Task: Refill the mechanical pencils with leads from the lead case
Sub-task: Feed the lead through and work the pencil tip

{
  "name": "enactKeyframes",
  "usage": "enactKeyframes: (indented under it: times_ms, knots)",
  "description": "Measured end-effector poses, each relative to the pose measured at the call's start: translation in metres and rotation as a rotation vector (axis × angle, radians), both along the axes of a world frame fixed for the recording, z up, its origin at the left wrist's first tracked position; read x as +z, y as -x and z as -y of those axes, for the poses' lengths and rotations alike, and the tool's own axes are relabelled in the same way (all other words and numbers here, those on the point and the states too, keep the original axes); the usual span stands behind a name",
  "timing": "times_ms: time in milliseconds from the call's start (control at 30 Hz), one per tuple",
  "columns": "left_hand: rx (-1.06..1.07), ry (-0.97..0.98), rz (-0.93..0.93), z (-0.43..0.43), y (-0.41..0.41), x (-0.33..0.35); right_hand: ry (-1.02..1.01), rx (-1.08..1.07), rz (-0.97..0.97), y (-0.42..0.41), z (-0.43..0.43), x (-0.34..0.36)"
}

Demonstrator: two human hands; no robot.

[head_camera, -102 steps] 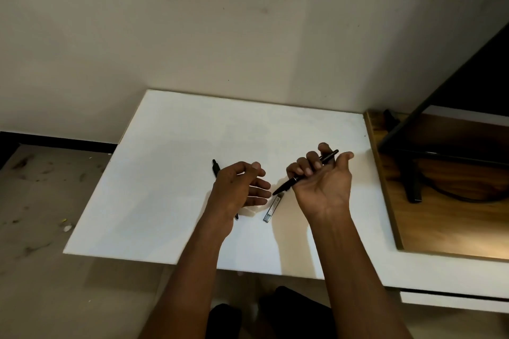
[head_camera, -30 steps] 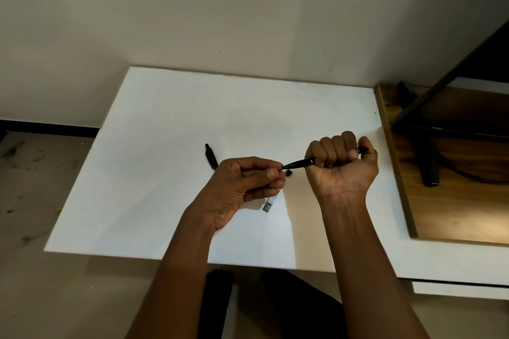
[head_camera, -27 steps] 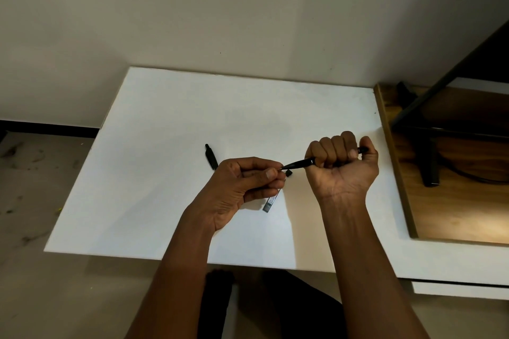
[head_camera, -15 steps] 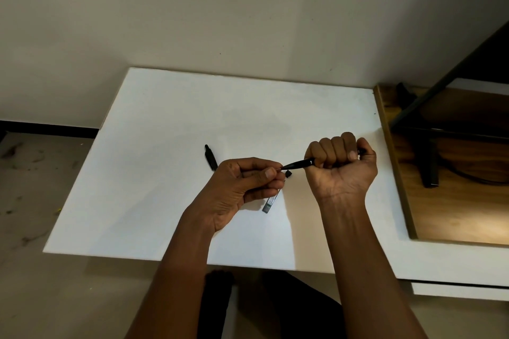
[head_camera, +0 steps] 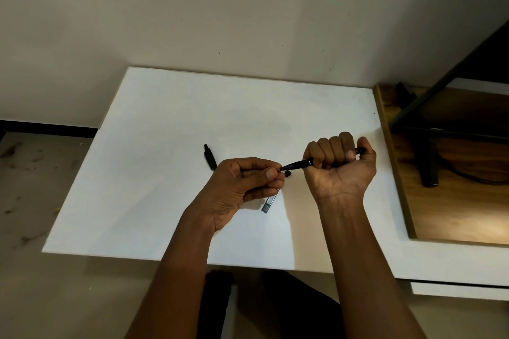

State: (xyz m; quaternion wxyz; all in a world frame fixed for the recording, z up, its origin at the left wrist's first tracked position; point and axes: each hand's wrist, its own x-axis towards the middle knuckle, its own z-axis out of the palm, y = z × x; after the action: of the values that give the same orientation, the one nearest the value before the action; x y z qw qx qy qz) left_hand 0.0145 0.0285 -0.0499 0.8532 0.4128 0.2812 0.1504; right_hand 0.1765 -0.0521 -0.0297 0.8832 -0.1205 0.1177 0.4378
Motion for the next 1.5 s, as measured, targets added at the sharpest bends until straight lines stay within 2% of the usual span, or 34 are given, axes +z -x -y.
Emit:
enactKeyframes:
  times_ms: [767, 833, 1000, 1133, 1233, 1300, 1400, 1500]
  knots:
    - [0.031, -0.014, -0.030, 0.000, 0.001, 0.002, 0.025, 0.005, 0.015, -0.002, 0.003, -0.001]
    - [0.108, -0.035, -0.070, -0.003, 0.003, 0.004, 0.066, 0.026, 0.045, -0.003, 0.004, 0.001]
    - [0.370, -0.164, -0.233, -0.011, 0.011, 0.012, 0.355, 0.196, 0.175, -0.004, -0.005, 0.009]
    - [0.524, -0.306, -0.394, -0.015, 0.021, 0.018, 0.620, 0.265, 0.468, 0.016, -0.014, 0.009]
    - [0.590, -0.359, -0.506, -0.016, 0.027, 0.018, 0.814, 0.220, 0.724, 0.033, -0.018, 0.007]
    - [0.615, -0.388, -0.578, -0.017, 0.032, 0.017, 0.929, 0.158, 0.948, 0.043, -0.021, 0.007]
    - [0.645, -0.408, -0.660, -0.019, 0.038, 0.015, 1.221, 0.095, 1.378, 0.054, -0.026, 0.002]
    - [0.630, -0.454, -0.739, -0.021, 0.043, 0.011, 1.297, 0.123, 1.515, 0.064, -0.031, -0.003]
